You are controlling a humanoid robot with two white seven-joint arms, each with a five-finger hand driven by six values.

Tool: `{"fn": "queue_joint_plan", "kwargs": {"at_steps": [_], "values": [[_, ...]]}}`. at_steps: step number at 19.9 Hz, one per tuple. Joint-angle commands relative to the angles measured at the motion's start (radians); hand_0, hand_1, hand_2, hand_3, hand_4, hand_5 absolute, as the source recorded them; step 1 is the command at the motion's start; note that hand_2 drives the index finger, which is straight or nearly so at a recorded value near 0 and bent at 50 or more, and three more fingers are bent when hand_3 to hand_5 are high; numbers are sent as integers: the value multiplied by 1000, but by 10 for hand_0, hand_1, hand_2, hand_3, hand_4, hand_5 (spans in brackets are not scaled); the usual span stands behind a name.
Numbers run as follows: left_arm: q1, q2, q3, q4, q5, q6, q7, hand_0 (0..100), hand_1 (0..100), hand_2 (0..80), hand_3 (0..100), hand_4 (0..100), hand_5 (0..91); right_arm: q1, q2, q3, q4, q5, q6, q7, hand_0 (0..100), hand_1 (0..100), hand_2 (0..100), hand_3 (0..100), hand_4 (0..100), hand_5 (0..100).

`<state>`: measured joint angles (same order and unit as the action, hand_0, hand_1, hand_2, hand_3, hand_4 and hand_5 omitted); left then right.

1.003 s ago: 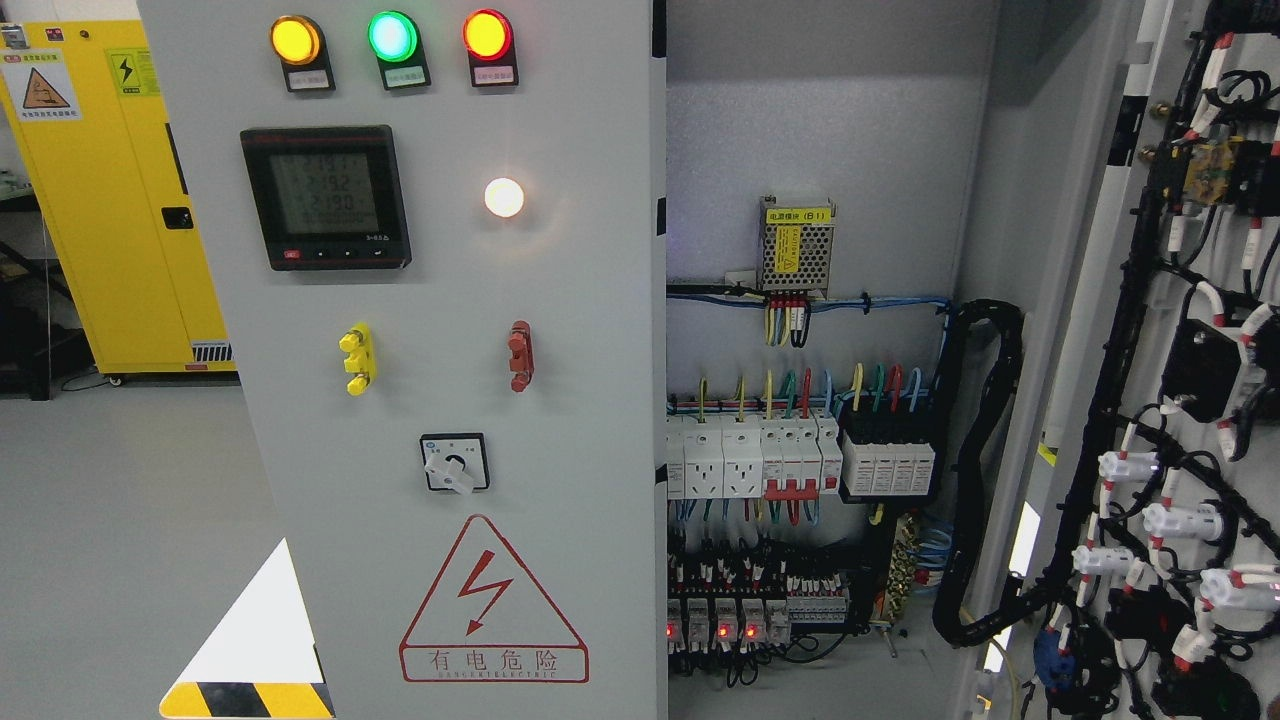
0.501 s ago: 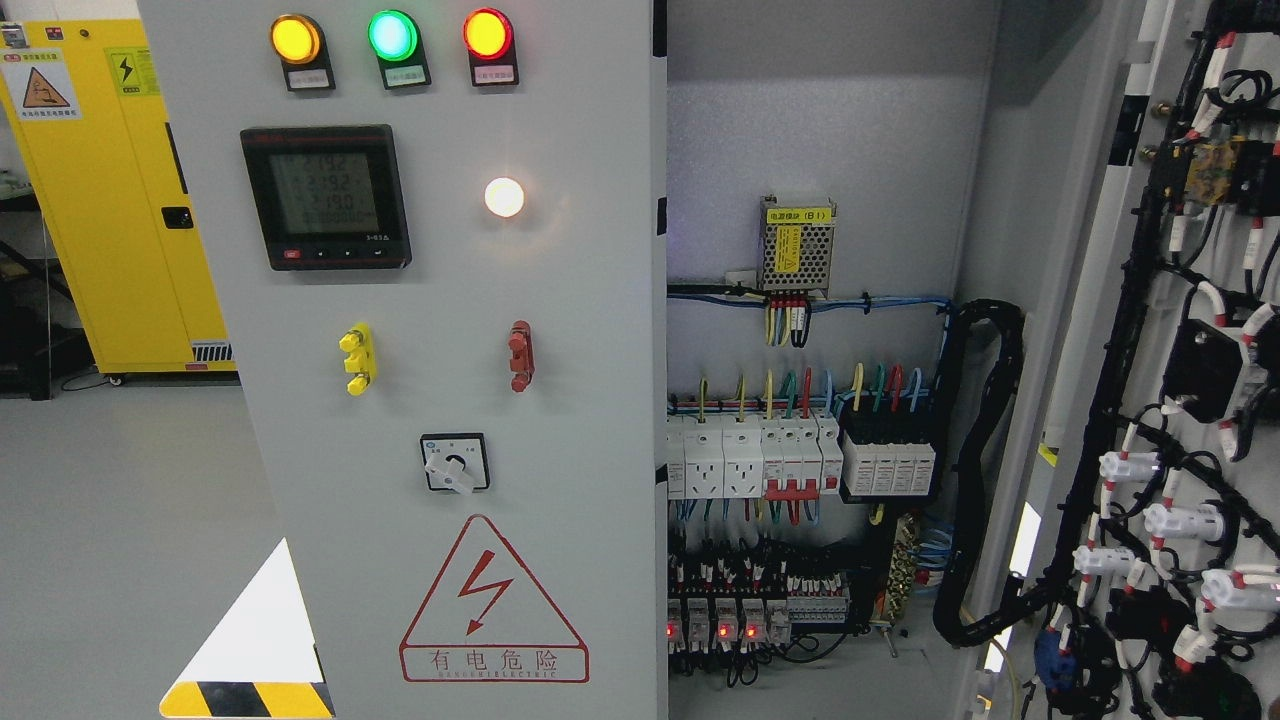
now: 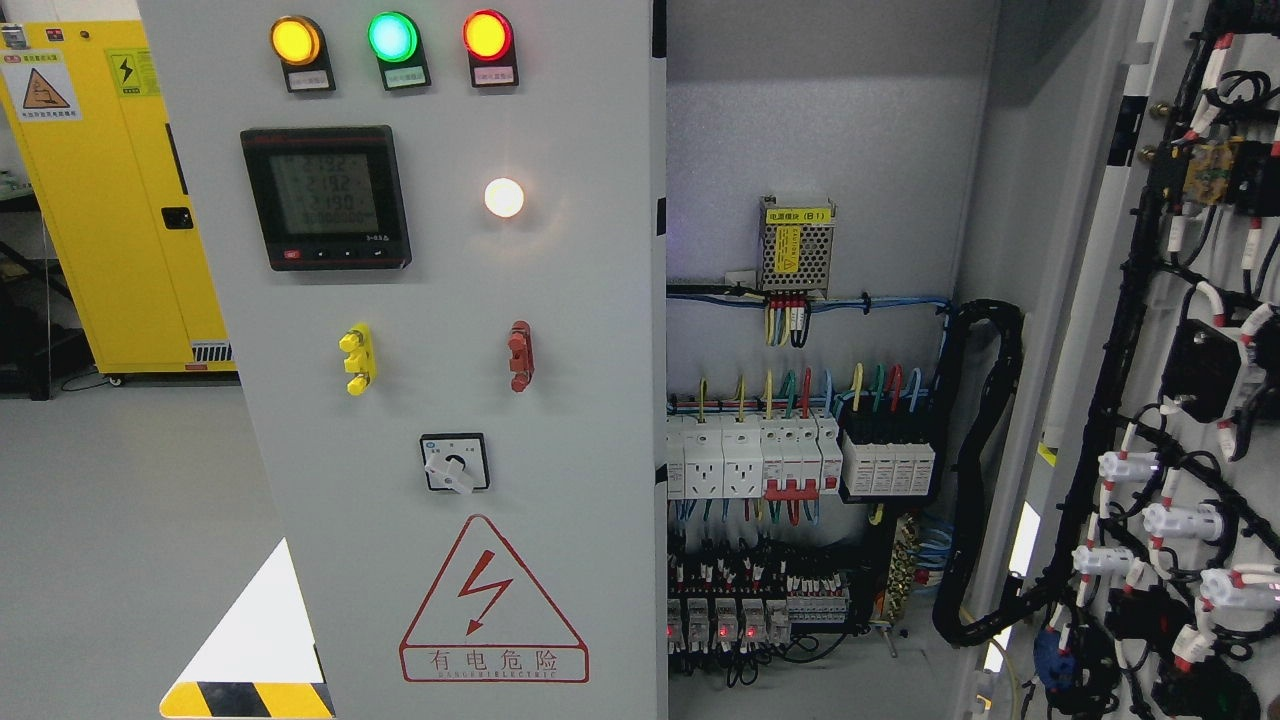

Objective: Open door with both hands

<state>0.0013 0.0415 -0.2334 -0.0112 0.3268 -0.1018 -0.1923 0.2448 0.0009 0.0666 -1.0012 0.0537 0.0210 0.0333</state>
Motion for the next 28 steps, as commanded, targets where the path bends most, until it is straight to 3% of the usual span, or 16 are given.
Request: {"fn": "queue_joint_plan", "kwargs": {"at_steps": [1, 6, 11, 15, 21, 28], "values": [[32, -3, -4, -4, -2, 1, 1, 120, 556, 0, 0, 0, 0, 102, 33, 114, -910, -3, -1, 2, 0, 500, 40, 0, 0, 0], [34, -5, -1, -4, -2, 4, -6, 120, 556, 0, 0, 0, 0, 96, 33, 173, -1080, -5, -6, 0, 0, 500, 40, 0, 0, 0], [32, -17, -3, -4, -2, 2, -6, 120, 556, 0, 0, 0, 0, 48, 33, 202, -1083, -5, -154, 0, 0, 500, 40, 0, 0, 0], [32, -17, -3, -3, -2, 4, 1, 120, 556, 0, 0, 0, 0, -5, 53, 202, -1085, -5, -182, 1, 0, 500, 40, 0, 0, 0], [32, -19, -3, -1, -2, 5, 2, 120, 556, 0, 0, 0, 0, -148, 82, 203, -1082, -5, -168, 0, 0, 500, 40, 0, 0, 0], [32, -22, -4, -1, -3, 5, 2, 120, 556, 0, 0, 0, 0, -323, 83, 190, -1045, -73, -18, 2, 0, 500, 40, 0, 0, 0]]}}
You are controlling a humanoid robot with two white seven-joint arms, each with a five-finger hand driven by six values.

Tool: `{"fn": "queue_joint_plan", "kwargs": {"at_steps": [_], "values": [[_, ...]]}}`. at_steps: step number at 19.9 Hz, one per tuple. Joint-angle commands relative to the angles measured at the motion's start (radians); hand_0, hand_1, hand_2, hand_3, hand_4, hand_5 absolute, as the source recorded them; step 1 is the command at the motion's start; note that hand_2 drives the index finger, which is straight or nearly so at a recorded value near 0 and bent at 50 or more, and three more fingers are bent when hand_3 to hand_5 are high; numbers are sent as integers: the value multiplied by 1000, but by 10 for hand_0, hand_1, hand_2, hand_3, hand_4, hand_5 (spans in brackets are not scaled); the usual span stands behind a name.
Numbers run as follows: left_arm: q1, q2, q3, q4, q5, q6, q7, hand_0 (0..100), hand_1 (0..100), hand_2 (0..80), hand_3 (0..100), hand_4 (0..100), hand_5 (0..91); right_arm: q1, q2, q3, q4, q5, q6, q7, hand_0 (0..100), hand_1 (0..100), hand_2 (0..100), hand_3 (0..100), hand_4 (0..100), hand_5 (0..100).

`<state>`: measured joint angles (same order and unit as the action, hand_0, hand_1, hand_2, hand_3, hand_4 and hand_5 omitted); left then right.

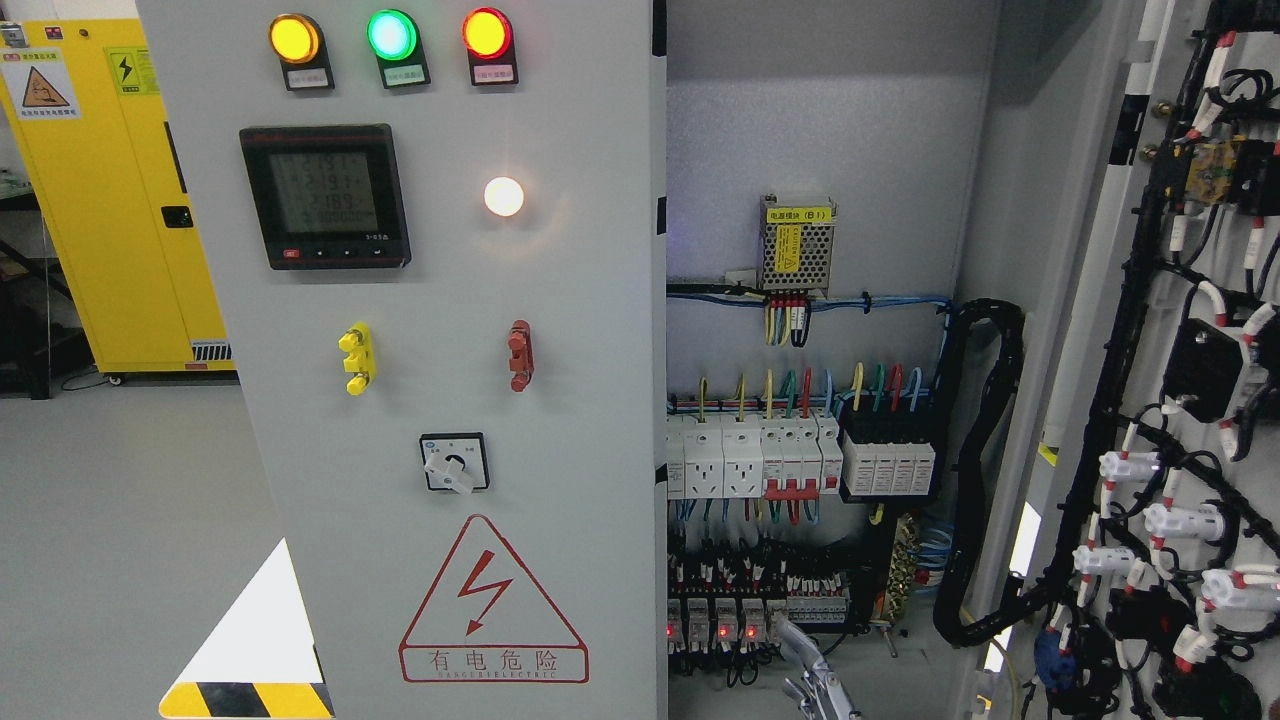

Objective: Open door with both hands

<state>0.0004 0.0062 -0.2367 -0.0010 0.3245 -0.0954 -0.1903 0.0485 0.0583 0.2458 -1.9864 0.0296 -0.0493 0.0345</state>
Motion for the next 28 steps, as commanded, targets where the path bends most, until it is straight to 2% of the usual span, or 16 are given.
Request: {"fn": "queue_joint_plan", "kwargs": {"at_steps": [1, 4, 11, 15, 16, 18, 19, 23, 28], "values": [[33, 17, -1, -11, 1, -1, 0, 120, 556, 0, 0, 0, 0, -148, 26, 7, -45, -56, 83, 1, 0, 500, 40, 0, 0, 0], [33, 20, -1, -13, 1, -1, -1, 120, 556, 0, 0, 0, 0, -209, 26, -19, -8, -59, 147, 1, 0, 500, 40, 0, 0, 0], [33, 11, -1, -13, 1, -3, -3, 120, 556, 0, 0, 0, 0, -369, 25, -37, 124, -59, 227, 2, 0, 500, 40, 0, 0, 0], [30, 11, -3, -14, -1, -6, -3, 120, 556, 0, 0, 0, 0, -442, 20, -42, 204, -60, 246, 5, 0, 500, 40, 0, 0, 0], [30, 11, -1, -14, -1, -6, -3, 120, 556, 0, 0, 0, 0, -462, 18, -43, 221, -60, 258, 33, 0, 500, 40, 0, 0, 0], [30, 11, -3, -14, 1, -6, -3, 120, 556, 0, 0, 0, 0, -492, 18, -45, 260, -60, 270, 155, 0, 500, 40, 0, 0, 0], [30, 11, -3, -14, -1, -6, -3, 120, 556, 0, 0, 0, 0, -508, 18, -49, 282, -59, 272, 189, 0, 500, 40, 0, 0, 0], [30, 9, -3, -14, -1, -4, -5, 120, 556, 0, 0, 0, 0, -552, 15, -137, 351, -60, 272, 200, 0, 500, 40, 0, 0, 0], [32, 14, -3, -10, -1, -4, -6, 120, 556, 0, 0, 0, 0, -588, 11, -146, 426, -62, 270, 200, 0, 500, 40, 0, 0, 0]]}}
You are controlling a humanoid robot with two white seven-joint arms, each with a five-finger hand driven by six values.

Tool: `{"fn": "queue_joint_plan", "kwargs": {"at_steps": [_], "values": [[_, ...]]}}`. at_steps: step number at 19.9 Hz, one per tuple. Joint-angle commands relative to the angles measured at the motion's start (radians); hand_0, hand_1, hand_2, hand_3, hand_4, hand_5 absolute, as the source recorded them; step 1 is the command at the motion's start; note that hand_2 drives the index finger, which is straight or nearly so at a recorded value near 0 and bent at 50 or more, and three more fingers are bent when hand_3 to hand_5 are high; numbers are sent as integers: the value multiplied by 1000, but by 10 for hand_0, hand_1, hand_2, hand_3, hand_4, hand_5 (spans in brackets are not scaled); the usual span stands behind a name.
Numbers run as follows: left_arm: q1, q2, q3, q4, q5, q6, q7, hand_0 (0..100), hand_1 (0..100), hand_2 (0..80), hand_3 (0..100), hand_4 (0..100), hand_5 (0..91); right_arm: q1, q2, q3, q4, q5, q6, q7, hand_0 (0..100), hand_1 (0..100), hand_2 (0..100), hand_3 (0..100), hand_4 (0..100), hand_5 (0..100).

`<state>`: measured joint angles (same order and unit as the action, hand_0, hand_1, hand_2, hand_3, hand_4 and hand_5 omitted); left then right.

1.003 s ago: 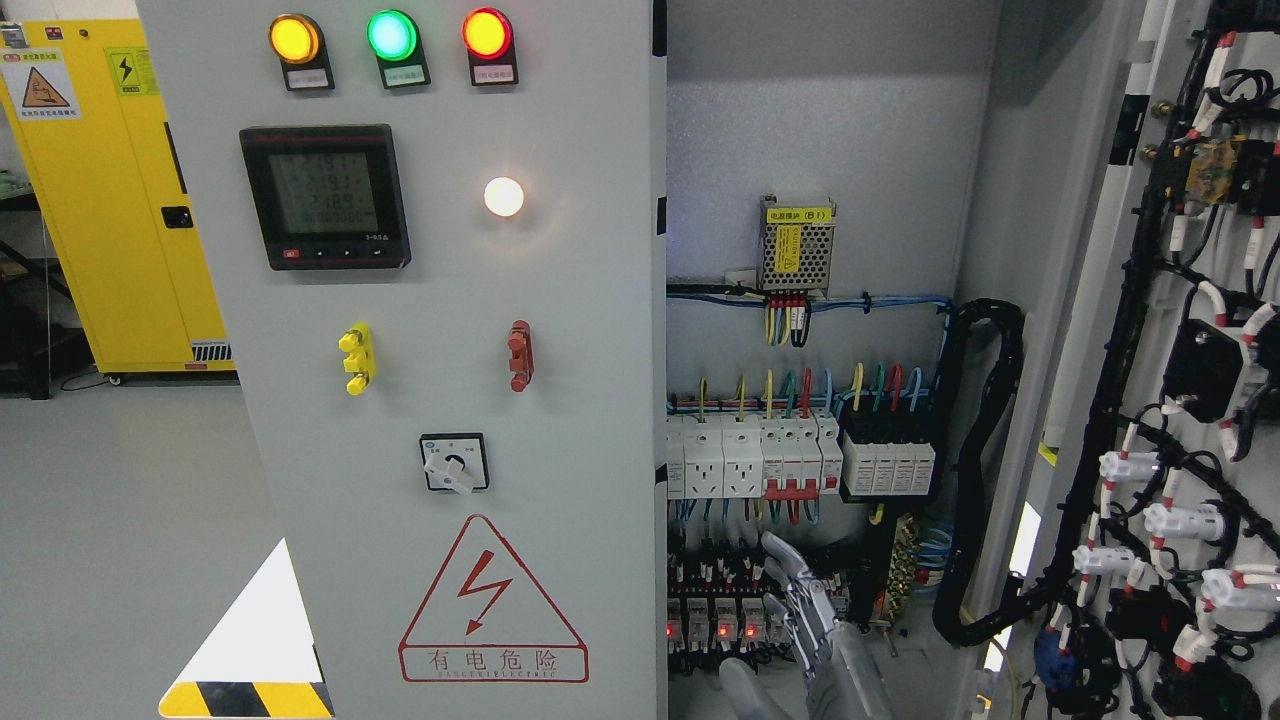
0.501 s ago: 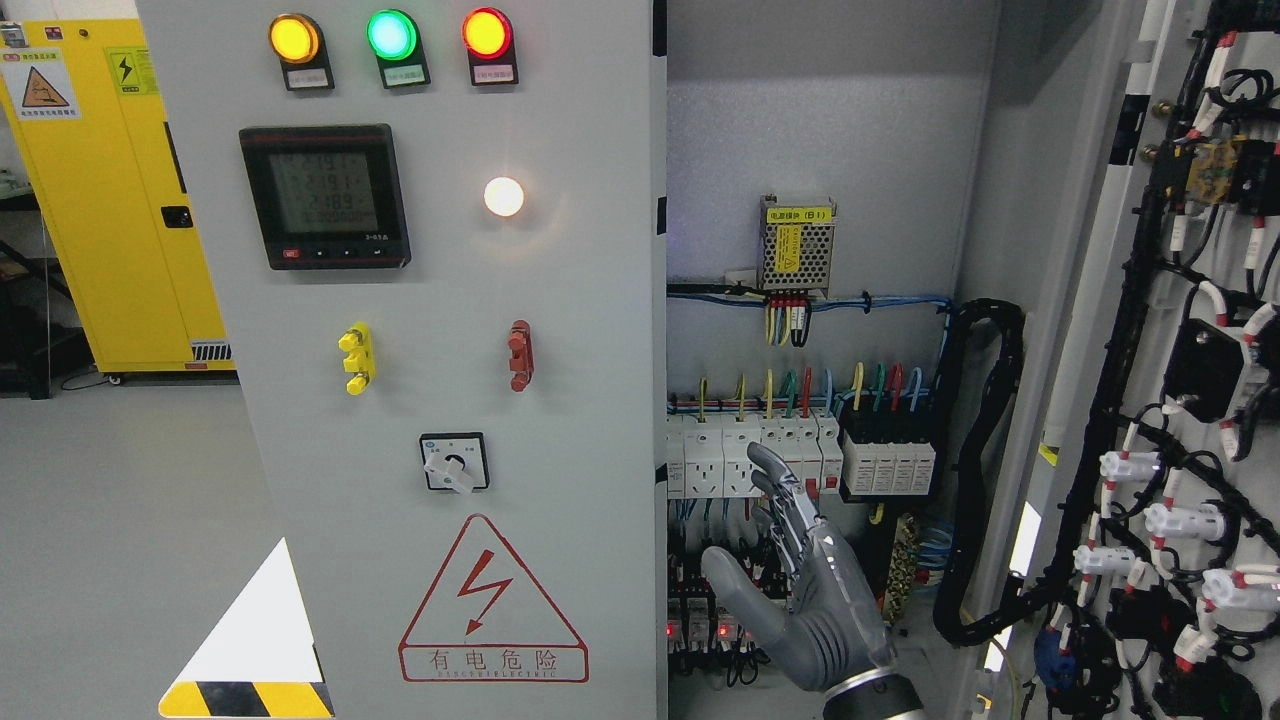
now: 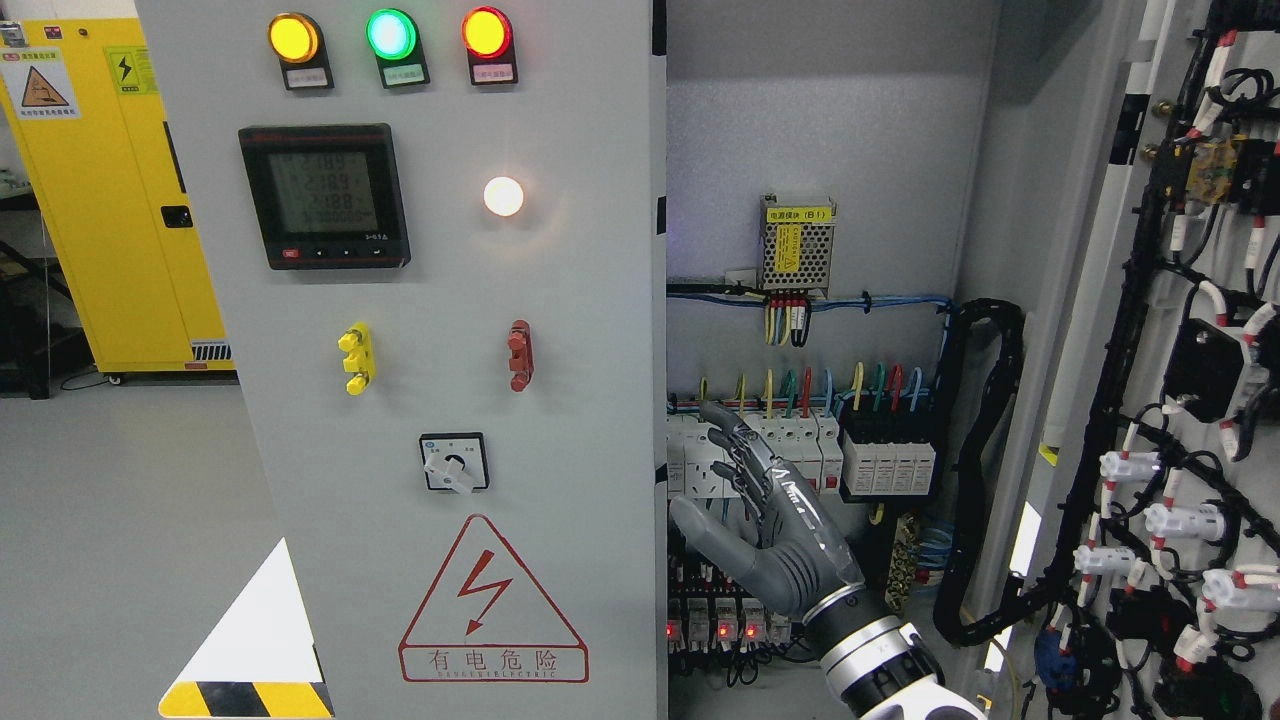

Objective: Open door with both hands

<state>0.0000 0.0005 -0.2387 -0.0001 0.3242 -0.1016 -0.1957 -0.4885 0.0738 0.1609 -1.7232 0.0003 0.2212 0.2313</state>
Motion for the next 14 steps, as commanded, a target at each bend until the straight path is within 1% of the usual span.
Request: {"fn": "queue_joint_plan", "kwargs": {"at_steps": [1, 6, 8, 11, 14], "values": [[32, 18, -1, -12, 1, 2, -1, 120, 556, 0, 0, 0, 0, -53, -5, -64, 172, -32, 0, 5, 0, 500, 40, 0, 0, 0], [32, 21, -1, -12, -1, 2, -1, 120, 556, 0, 0, 0, 0, -67, -2, -63, 168, -42, 1, 13, 0, 500, 40, 0, 0, 0], [32, 21, -1, -12, -1, 0, -1, 120, 556, 0, 0, 0, 0, -70, -2, -61, 159, -98, 3, 13, 0, 500, 40, 0, 0, 0], [32, 18, -1, -12, 1, 0, -1, 120, 556, 0, 0, 0, 0, -81, -2, -60, 149, -128, 26, 13, 0, 500, 40, 0, 0, 0], [32, 18, -1, -12, -1, 0, -1, 120, 556, 0, 0, 0, 0, -96, -3, -55, 149, -129, 27, 16, 0, 500, 40, 0, 0, 0]]}}
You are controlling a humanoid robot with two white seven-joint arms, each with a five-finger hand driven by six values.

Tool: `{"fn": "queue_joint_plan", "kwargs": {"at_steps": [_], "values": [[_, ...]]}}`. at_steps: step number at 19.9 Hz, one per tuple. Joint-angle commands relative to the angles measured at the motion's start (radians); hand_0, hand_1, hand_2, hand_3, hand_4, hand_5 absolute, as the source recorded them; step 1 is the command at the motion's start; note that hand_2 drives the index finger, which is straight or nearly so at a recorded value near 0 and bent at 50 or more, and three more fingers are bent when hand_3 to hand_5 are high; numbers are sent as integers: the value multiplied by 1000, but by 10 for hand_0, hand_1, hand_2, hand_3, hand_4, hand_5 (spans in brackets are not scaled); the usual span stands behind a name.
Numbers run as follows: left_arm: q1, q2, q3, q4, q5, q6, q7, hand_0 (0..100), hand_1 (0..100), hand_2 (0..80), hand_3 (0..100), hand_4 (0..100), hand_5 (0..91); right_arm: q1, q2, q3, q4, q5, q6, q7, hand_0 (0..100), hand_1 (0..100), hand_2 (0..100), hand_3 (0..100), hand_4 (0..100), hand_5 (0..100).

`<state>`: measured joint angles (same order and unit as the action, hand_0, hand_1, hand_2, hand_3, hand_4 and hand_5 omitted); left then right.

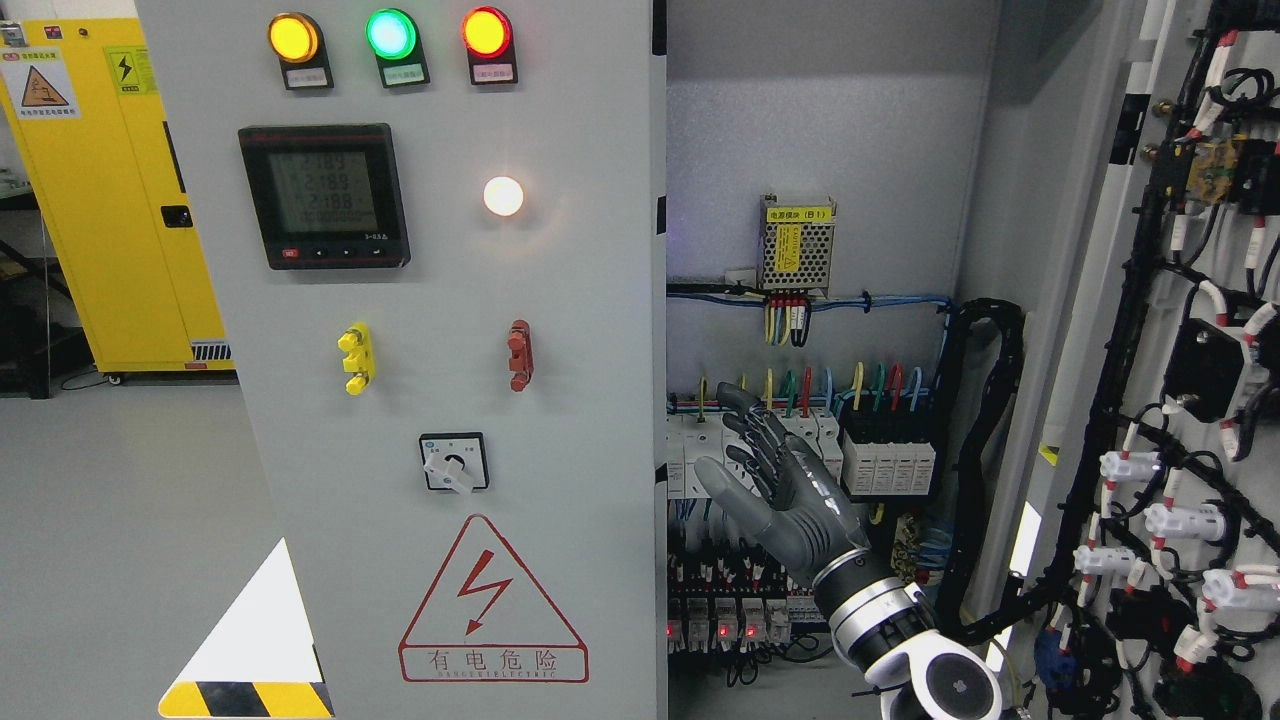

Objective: Open door with both hands

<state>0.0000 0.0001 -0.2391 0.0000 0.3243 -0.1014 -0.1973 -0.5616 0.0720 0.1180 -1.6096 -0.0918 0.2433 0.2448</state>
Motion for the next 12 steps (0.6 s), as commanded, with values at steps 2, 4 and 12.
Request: {"fn": "queue_joint_plan", "kwargs": {"at_steps": [2, 4, 12], "values": [[32, 20, 0, -12, 1, 0, -1, 120, 556, 0, 0, 0, 0, -24, -1, -8, 28, -48, 5, 2, 0, 500, 40, 0, 0, 0], [32, 21, 0, -12, -1, 0, 1, 120, 556, 0, 0, 0, 0, -26, 0, -6, 4, -89, 17, 2, 0, 500, 40, 0, 0, 0], [32, 20, 1, -11, 1, 0, -1, 120, 556, 0, 0, 0, 0, -87, 0, 12, 29, -125, 62, 4, 0, 500, 40, 0, 0, 0]]}}
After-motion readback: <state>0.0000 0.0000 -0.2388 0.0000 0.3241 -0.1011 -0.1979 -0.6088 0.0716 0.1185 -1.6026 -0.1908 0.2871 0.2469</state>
